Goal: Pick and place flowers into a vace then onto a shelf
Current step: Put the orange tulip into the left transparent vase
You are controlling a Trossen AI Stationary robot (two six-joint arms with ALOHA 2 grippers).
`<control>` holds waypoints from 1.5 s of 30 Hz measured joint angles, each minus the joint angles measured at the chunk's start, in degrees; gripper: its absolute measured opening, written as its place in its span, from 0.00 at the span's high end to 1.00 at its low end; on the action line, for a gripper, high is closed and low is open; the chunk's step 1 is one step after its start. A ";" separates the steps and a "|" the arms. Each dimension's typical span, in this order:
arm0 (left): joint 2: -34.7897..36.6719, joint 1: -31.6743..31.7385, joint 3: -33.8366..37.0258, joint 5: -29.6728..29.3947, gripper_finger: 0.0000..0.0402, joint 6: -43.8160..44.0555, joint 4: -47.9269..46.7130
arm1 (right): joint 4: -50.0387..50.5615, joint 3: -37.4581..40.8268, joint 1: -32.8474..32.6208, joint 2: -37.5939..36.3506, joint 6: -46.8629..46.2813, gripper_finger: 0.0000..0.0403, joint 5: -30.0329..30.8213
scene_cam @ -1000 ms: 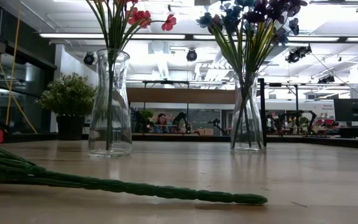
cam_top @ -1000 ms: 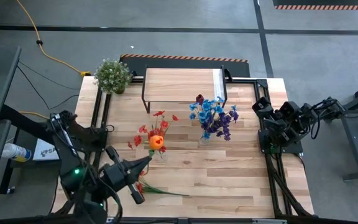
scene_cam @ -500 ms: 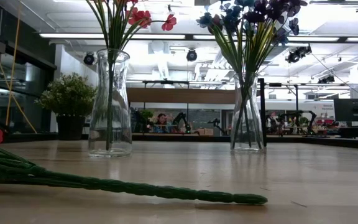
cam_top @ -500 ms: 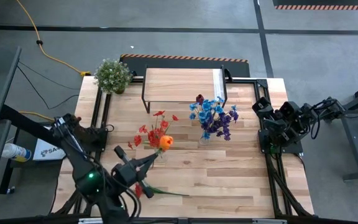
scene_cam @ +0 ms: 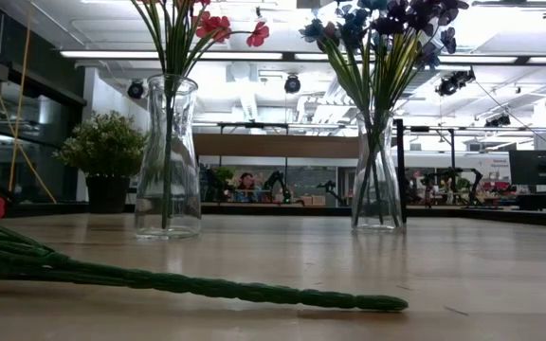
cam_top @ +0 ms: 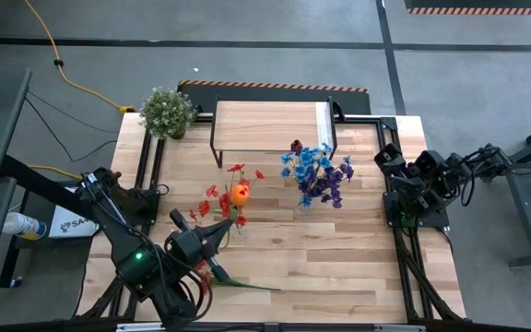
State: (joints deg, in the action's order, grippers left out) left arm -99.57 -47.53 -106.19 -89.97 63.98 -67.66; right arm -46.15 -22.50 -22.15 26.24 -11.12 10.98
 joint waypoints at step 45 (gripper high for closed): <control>-6.61 6.24 -0.09 -0.16 0.95 -44.26 67.40 | -1.28 0.00 0.02 -1.27 0.68 0.59 -3.04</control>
State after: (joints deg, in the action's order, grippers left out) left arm -106.18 -41.28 -106.28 -90.13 19.72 -0.26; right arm -47.43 -22.50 -22.13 24.97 -10.44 7.95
